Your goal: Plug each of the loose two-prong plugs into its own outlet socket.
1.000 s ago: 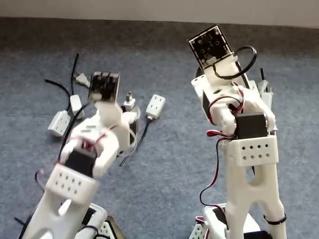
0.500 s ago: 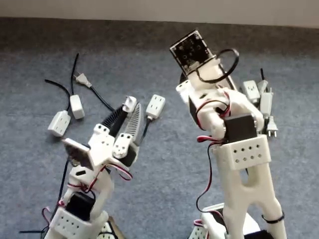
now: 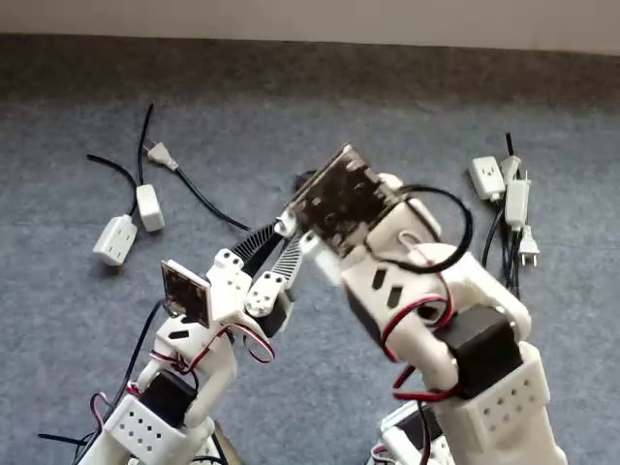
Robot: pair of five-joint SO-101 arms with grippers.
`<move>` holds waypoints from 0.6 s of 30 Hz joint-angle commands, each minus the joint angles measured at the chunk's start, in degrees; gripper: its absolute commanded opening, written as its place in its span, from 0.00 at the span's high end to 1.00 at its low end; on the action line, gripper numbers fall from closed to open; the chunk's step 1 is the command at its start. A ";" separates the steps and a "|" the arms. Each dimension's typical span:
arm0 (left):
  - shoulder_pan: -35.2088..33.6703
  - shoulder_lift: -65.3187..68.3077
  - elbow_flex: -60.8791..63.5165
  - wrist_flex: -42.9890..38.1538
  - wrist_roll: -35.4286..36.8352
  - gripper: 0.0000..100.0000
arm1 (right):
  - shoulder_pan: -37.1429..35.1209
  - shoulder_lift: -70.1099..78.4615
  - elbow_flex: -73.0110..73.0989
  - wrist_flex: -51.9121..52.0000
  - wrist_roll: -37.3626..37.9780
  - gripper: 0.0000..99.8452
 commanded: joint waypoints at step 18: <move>0.92 -0.22 0.57 -2.73 0.00 0.99 | -5.76 0.13 18.33 -18.24 -0.09 0.99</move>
